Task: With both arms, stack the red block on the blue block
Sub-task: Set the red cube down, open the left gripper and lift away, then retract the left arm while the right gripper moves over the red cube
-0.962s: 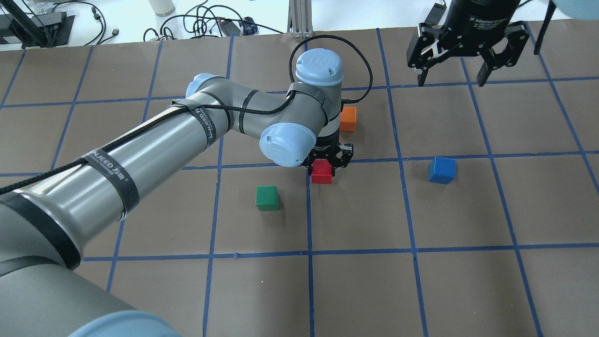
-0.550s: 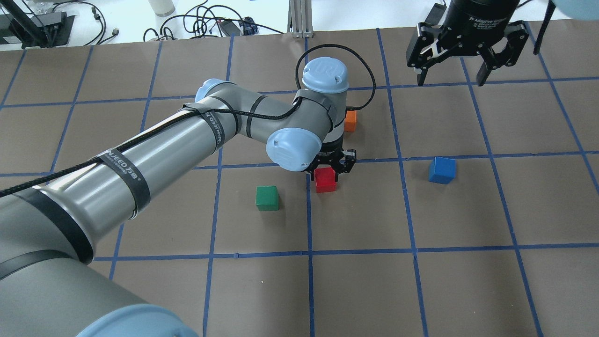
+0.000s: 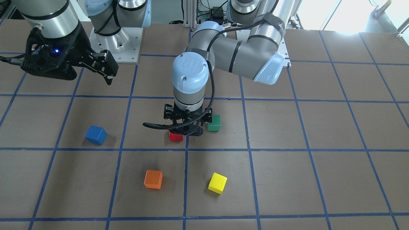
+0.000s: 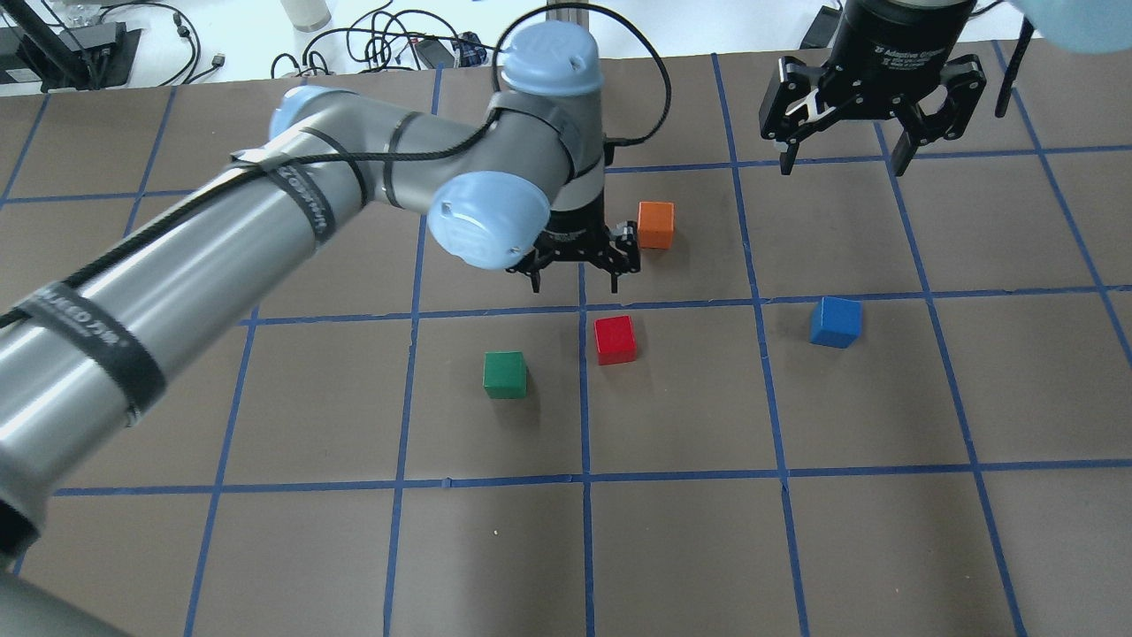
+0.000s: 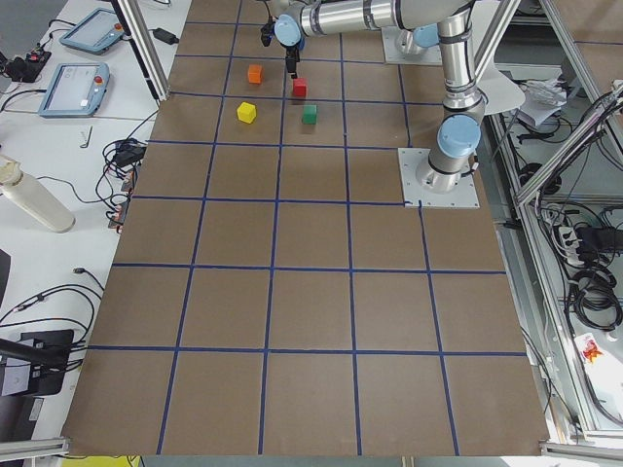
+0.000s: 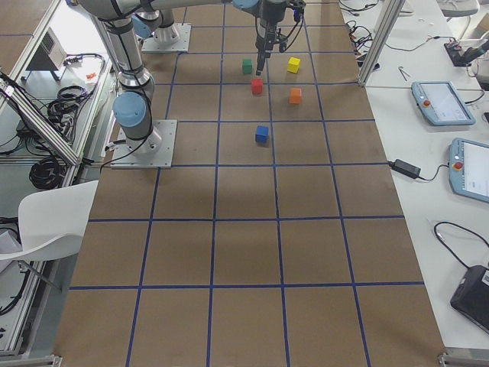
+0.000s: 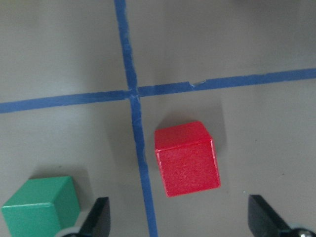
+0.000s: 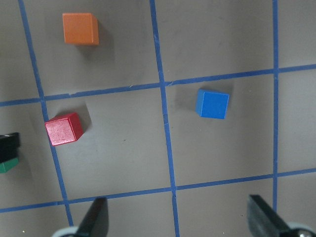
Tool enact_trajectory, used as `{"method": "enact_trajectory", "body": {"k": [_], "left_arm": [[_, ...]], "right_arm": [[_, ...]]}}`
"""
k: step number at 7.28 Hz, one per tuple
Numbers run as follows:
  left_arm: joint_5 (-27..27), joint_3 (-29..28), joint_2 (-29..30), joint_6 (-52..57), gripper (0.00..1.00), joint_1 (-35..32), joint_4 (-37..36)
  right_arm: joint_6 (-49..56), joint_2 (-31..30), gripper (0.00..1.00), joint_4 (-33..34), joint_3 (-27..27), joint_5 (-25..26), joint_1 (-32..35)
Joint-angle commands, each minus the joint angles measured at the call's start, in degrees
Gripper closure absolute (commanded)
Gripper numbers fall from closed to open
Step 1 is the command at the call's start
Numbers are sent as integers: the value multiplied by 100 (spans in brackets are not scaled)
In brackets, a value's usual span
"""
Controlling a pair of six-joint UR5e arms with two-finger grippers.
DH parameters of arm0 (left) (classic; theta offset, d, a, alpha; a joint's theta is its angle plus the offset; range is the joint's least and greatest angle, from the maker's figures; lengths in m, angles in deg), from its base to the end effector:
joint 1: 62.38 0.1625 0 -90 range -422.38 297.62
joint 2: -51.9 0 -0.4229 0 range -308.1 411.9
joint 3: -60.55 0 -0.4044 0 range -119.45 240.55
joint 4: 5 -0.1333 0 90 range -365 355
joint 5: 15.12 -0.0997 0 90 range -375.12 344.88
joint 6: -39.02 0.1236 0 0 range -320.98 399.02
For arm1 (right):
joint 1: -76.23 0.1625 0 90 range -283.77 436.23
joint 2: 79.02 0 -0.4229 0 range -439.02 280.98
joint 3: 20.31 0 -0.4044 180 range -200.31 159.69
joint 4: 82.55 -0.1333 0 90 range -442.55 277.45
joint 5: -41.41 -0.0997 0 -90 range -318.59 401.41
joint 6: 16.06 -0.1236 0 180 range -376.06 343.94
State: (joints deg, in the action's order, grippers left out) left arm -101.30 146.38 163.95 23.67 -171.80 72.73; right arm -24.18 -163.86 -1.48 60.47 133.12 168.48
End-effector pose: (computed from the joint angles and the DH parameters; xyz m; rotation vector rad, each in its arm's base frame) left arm -0.3432 -0.5479 0.2978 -0.1051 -3.1005 -0.1760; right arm 0.1503 -0.5248 0.4808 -0.1568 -3.0976 -0.1272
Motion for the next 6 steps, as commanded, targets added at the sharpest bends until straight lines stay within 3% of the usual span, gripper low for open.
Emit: {"method": "enact_trajectory", "body": {"k": [1,4,6], "left_arm": [[-31,-40,-900,1107,0,909,775],[-39,-14,-1929,2646,0,2255,1743],[-22,239,-2283,2748,0,2451,1781]], "right_arm": [[-14,20,0,441,584,-31,501],[-129,406,0,1996,1604,-31,1355],[-321,783,0,3033,2123,-57,1680]]}}
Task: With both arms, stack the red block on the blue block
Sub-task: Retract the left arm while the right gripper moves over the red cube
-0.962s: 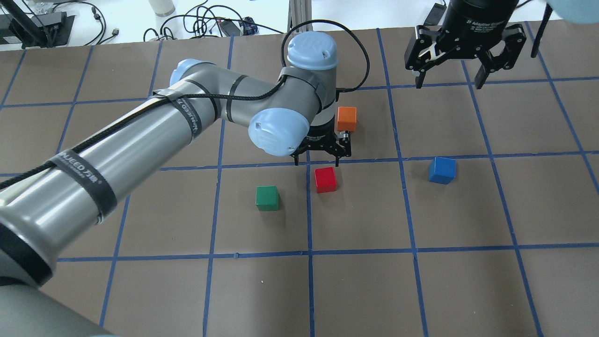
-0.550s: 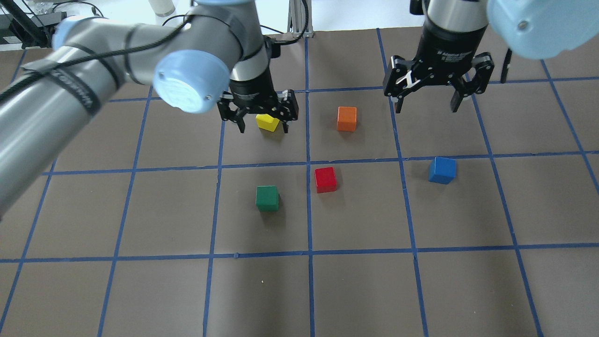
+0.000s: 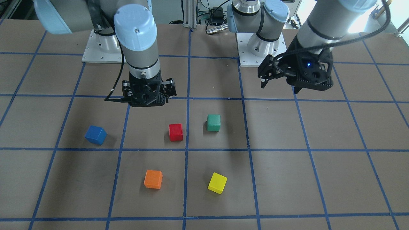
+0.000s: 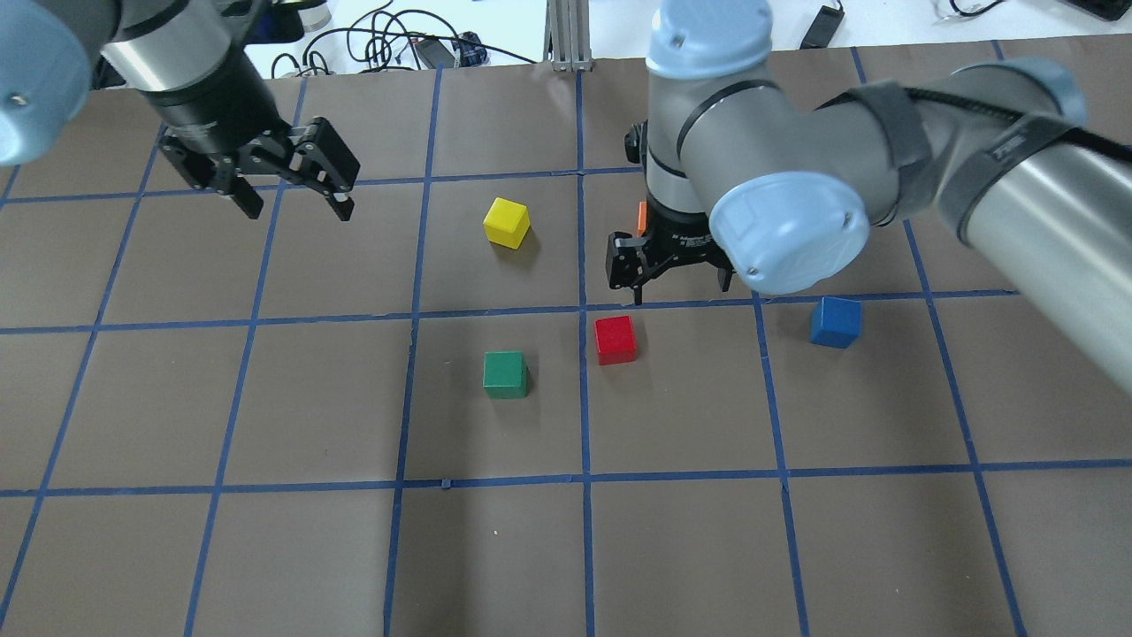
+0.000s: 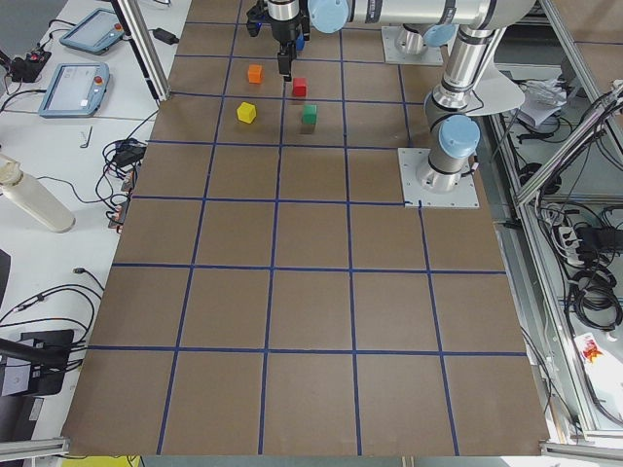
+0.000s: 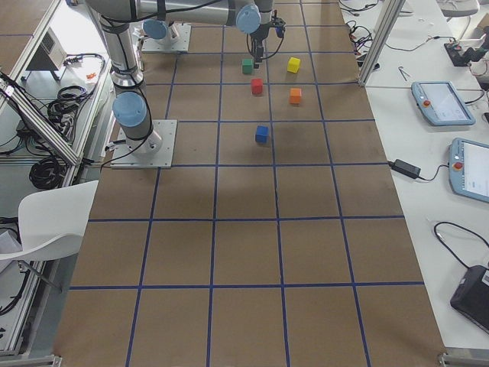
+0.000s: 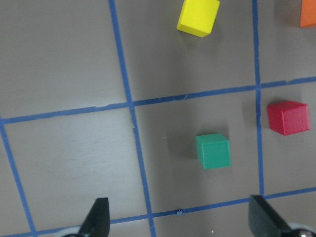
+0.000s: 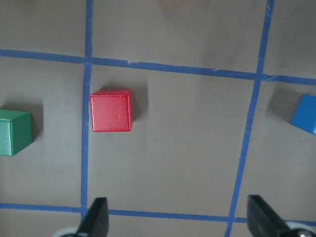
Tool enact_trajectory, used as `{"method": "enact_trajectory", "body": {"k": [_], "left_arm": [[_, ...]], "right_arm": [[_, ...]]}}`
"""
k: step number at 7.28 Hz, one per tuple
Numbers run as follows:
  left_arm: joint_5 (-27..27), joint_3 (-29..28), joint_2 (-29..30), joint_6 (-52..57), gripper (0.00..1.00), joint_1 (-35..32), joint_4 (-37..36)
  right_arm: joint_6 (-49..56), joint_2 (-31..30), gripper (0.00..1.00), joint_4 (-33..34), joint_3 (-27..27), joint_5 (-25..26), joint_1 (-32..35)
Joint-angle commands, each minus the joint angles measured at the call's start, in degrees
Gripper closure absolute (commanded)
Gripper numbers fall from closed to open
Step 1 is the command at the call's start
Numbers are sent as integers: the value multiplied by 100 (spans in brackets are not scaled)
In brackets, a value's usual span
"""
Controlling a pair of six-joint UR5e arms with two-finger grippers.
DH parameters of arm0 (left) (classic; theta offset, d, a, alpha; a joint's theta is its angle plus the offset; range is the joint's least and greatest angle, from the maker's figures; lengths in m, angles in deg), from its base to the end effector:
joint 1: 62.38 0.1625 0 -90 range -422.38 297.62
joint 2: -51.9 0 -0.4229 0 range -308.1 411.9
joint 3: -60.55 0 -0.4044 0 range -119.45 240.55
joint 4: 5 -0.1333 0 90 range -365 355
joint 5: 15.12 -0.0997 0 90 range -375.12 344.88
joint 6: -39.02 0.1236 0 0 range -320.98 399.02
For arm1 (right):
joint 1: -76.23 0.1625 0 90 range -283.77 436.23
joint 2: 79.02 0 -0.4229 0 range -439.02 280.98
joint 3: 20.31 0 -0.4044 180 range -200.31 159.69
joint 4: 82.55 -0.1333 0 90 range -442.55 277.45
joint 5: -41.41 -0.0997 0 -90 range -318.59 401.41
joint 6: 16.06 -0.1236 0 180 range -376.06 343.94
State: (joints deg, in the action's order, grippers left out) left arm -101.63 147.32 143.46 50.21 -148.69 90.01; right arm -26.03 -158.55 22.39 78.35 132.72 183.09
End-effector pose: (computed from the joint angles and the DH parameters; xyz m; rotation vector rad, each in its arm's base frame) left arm -0.1078 -0.5161 0.4681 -0.1982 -3.0663 -0.0767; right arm 0.2842 -0.4879 0.3153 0.1876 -3.0950 -0.1021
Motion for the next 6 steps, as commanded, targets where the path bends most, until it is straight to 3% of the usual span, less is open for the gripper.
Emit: {"method": "enact_trajectory", "body": {"k": [1,6], "left_arm": [[11,321,-261,-11,0,115,17],[11,727,-77,-487,0,-254,-669]], "right_arm": [[-163,437,0,972,399,-8,291],[-338,1034,0,1704,400,-17,300]]}}
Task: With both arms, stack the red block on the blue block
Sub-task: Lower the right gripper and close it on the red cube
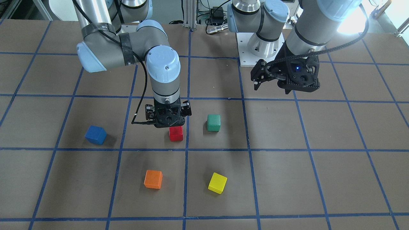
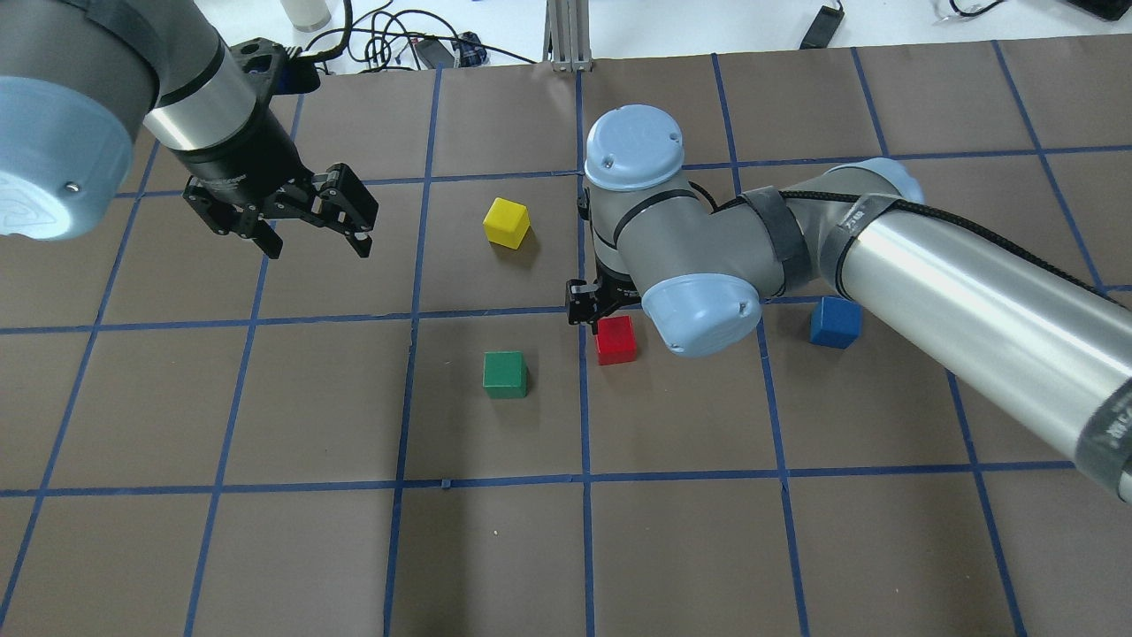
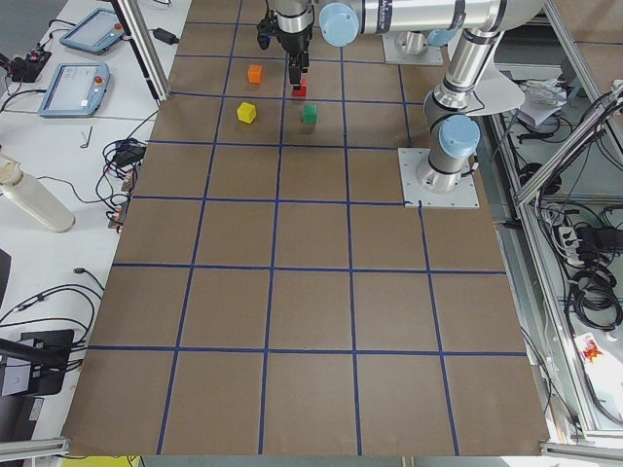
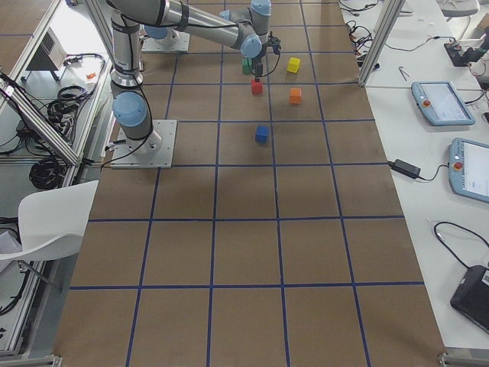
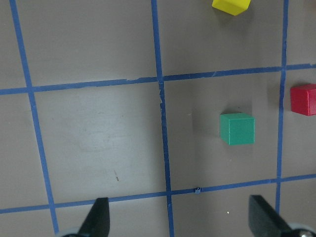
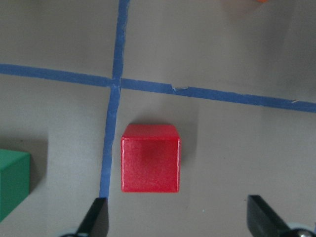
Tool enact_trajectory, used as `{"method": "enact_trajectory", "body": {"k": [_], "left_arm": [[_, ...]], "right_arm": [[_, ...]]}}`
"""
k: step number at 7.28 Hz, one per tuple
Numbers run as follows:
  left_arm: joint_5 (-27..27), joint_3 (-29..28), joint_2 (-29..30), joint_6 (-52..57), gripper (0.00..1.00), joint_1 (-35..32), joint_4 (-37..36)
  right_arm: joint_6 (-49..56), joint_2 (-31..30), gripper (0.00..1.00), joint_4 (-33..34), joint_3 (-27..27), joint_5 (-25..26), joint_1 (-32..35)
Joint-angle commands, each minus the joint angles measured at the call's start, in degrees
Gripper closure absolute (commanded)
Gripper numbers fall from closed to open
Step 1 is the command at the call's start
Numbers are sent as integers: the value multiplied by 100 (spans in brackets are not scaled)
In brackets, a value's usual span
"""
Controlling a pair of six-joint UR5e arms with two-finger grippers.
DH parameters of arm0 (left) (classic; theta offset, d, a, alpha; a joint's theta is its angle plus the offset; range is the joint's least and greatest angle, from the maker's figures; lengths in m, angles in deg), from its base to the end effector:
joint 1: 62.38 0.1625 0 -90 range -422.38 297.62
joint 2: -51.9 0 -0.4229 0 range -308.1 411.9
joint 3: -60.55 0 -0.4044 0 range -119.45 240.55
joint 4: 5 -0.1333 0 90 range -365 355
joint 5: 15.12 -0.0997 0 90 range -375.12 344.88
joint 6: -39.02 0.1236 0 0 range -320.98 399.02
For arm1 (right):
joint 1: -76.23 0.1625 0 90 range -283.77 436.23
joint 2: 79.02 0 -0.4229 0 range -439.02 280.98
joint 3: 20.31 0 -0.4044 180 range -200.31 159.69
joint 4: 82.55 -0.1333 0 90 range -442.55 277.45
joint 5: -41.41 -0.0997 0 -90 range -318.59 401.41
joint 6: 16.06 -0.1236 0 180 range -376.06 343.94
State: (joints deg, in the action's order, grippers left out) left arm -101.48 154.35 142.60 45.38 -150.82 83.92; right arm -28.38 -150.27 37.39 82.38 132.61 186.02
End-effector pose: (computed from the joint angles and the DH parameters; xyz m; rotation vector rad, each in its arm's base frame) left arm -0.1275 -0.5041 0.4246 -0.1258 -3.0704 -0.0848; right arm 0.3185 -0.4990 0.2259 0.2033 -3.1074 -0.0302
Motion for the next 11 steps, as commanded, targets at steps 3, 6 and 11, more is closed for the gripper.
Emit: {"method": "enact_trajectory", "body": {"k": [3,6,11], "left_arm": [[-4,138,-17,-13,0,-76,-59],[-118,218,1,-13,0,-94,-419],[-127,200,9,-22,0,-85,-780]], "right_arm": [[-113,550,0,284,5,-6,33],[-113,673,0,441,5,-76,33],[-130,718,67,460,127,-76,42]]}}
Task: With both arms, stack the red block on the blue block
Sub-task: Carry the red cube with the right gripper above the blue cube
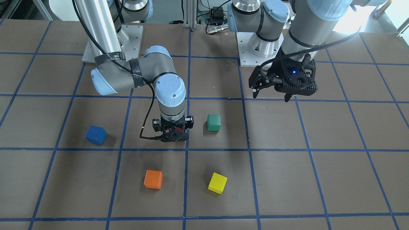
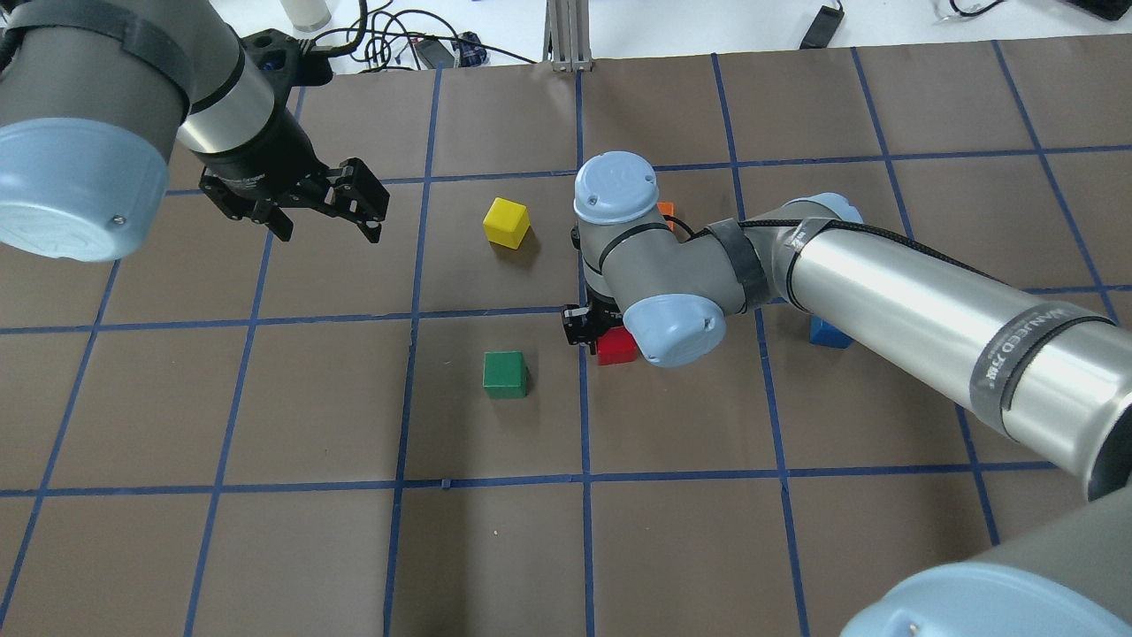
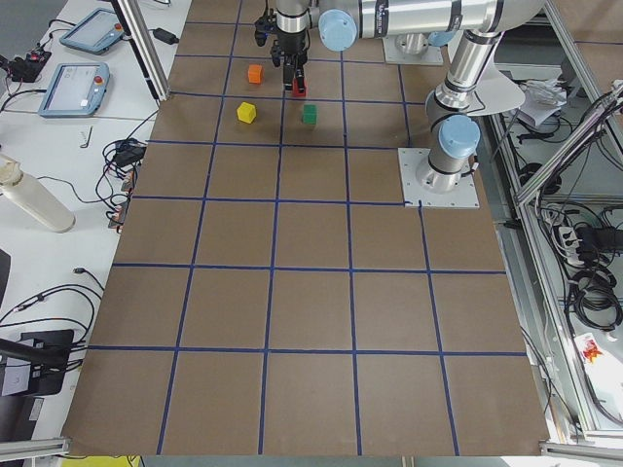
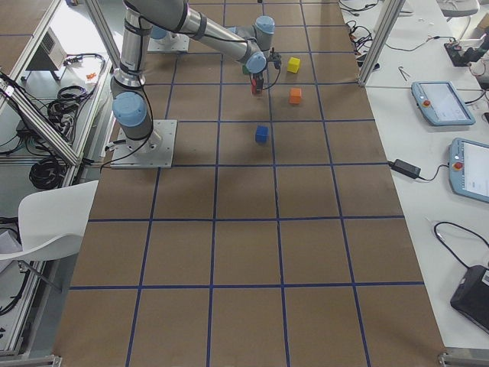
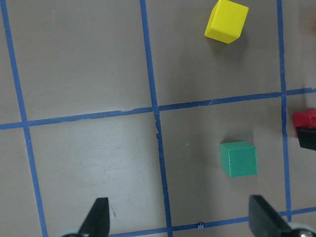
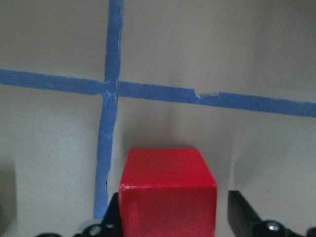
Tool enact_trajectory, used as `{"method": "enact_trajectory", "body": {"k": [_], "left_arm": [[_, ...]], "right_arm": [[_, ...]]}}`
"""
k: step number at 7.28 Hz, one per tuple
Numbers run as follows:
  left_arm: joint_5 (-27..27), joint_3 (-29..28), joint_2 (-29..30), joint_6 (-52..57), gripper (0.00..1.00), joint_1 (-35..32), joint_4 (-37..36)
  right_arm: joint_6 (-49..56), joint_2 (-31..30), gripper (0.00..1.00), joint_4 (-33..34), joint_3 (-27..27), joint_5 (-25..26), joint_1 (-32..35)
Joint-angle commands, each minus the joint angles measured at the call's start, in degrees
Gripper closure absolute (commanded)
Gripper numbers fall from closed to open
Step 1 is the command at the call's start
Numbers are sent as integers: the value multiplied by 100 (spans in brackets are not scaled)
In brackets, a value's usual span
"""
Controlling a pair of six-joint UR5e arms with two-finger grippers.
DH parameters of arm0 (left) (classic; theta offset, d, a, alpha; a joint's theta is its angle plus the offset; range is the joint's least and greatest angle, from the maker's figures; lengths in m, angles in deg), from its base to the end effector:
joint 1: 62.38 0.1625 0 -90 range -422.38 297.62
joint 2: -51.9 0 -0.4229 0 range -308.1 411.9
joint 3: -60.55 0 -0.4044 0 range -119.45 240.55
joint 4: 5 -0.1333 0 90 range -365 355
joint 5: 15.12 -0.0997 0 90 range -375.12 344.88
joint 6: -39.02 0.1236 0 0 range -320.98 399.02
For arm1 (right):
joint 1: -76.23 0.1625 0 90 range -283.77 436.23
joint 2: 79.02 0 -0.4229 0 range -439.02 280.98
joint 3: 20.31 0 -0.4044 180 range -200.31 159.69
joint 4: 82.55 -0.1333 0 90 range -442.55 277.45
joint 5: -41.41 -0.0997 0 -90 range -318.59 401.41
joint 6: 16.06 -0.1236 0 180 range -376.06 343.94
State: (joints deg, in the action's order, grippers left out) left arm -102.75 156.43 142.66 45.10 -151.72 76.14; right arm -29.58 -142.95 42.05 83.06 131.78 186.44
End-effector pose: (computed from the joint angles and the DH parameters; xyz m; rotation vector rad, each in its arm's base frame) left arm -0.1325 -0.5133 0.4191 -0.1479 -3.0984 0.0638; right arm 0.3272 -0.5052 0.1539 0.1818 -3.1032 -0.1228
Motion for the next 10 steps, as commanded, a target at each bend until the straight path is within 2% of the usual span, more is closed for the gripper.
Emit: {"method": "enact_trajectory", "body": {"k": [1,2,3,4,5,7,10], "left_arm": [[-9,-25,3,7,0,4,-2],[-9,-34,3,15,0,4,-2],[-9,-43,-14,68,0,4,-2],[-9,-43,3,68,0,4,-11],[-1,-8,20,25,0,4,-11],[8,1,29,24,0,4,-11],[8,-7,73,15,0,4,-19]], "right_arm": [[-28,-58,87,-32,-1,68,0],[7,-180,91,-119,-45,103,-8],[68,-564,91,-329,-106,103,-148],[95,-986,91,-801,-211,129,-445],[87,-1407,88,-1345,-195,399,-996],[444,-1754,90,-1806,-116,393,-2297],[473,-1825,96,-1598,393,332,-2917]]}}
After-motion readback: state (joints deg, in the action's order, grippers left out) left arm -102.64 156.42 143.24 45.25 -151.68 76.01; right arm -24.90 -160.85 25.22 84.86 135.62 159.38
